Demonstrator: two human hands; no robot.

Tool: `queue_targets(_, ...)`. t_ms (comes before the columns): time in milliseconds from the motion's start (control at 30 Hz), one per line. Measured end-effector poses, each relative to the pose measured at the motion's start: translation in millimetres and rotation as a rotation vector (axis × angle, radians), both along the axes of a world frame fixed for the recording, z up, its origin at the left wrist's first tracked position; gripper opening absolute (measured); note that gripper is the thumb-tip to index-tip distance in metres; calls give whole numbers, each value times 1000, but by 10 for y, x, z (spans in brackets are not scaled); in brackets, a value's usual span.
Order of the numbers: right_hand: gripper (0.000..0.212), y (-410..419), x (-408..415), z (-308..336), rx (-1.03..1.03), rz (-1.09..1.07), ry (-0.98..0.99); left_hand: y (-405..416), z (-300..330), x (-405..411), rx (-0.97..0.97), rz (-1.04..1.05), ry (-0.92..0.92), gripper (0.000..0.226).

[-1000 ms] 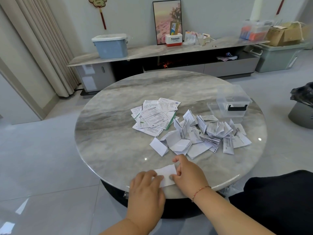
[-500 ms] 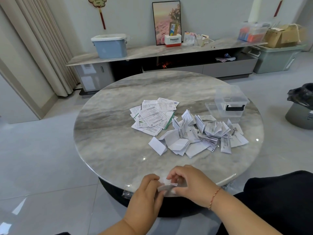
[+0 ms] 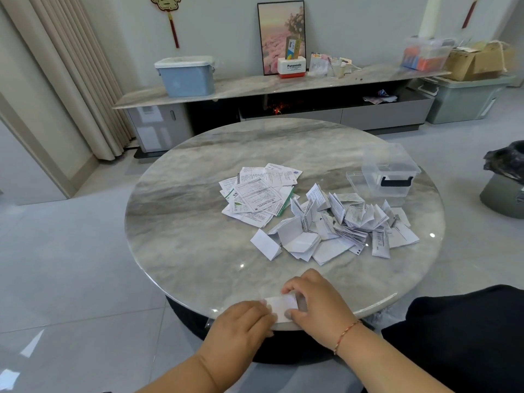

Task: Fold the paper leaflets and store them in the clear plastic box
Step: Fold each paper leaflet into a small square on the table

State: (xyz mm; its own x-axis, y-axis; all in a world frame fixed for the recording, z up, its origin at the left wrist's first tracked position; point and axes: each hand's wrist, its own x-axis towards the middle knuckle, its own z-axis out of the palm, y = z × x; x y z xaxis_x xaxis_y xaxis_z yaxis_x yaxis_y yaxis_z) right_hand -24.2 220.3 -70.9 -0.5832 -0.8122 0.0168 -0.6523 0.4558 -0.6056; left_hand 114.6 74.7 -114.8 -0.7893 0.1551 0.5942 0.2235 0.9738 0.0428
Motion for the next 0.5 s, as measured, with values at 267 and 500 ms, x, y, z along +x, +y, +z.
queue_targets(267, 10, 55, 83, 70, -217, 158, 164, 105, 237, -74, 242, 115, -23, 19)
queue_targets(500, 15, 28, -175, 327, -353, -17, 194, 83, 725, -280, 625, 367, -115, 13)
